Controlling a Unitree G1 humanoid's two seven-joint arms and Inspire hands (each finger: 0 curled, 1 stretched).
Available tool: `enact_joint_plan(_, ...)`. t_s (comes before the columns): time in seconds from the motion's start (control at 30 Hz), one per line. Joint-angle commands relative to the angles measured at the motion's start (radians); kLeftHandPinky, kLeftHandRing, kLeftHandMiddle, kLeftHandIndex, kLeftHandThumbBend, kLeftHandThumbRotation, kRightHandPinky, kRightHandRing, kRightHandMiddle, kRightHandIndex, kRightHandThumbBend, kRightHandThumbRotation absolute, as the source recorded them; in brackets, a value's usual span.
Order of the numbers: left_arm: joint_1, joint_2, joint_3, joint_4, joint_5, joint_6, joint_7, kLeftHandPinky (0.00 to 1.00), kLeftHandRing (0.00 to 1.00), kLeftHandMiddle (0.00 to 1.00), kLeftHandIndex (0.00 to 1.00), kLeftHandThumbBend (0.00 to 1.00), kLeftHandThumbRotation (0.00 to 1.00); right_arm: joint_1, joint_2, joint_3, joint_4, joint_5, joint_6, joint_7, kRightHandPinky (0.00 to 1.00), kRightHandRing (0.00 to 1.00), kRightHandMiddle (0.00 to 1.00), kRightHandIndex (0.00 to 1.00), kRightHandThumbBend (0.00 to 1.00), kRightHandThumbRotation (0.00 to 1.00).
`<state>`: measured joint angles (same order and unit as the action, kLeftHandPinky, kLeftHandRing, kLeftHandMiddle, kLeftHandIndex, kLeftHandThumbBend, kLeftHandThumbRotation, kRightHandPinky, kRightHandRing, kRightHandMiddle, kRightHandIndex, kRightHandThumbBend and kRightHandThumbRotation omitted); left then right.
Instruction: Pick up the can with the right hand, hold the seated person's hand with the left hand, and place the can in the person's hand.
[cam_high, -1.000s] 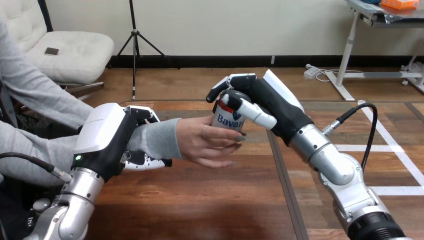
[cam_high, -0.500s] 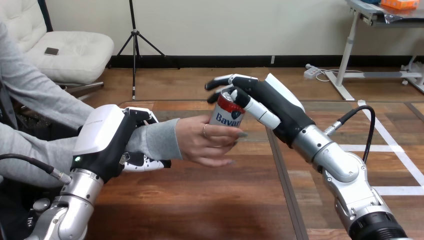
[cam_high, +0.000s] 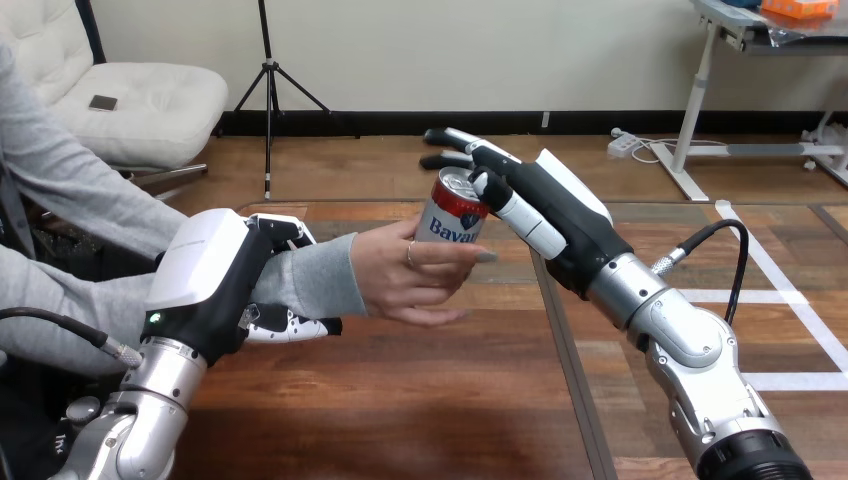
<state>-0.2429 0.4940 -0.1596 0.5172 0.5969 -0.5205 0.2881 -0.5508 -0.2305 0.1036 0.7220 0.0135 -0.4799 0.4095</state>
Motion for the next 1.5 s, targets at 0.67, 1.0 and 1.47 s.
enact_joint_plan(0.67,-0.063,-0.015,0.017,-0.067,-0.023,-0.014,0.016,0.24,0.28,0.35,0.42,0.75,0.0,-0.021,0.04,-0.083,-0.055,0.109,-0.069,0.027,0.76,0.85,0.9,0.94,1.0,1.0)
enact_joint_plan(1.0,-0.058,-0.015,0.018,-0.083,-0.022,0.002,0.006,0.25,0.29,0.36,0.42,0.76,0.0,-0.019,0.042,-0.113,-0.063,0.142,-0.114,0.024,0.71,0.82,0.88,0.93,1.0,1.0)
enact_joint_plan(1.47,-0.052,-0.008,0.024,-0.091,-0.033,-0.008,-0.009,0.24,0.28,0.36,0.42,0.75,0.0,0.023,0.043,-0.157,-0.142,0.201,-0.129,0.031,0.67,0.79,0.85,0.92,1.0,1.0)
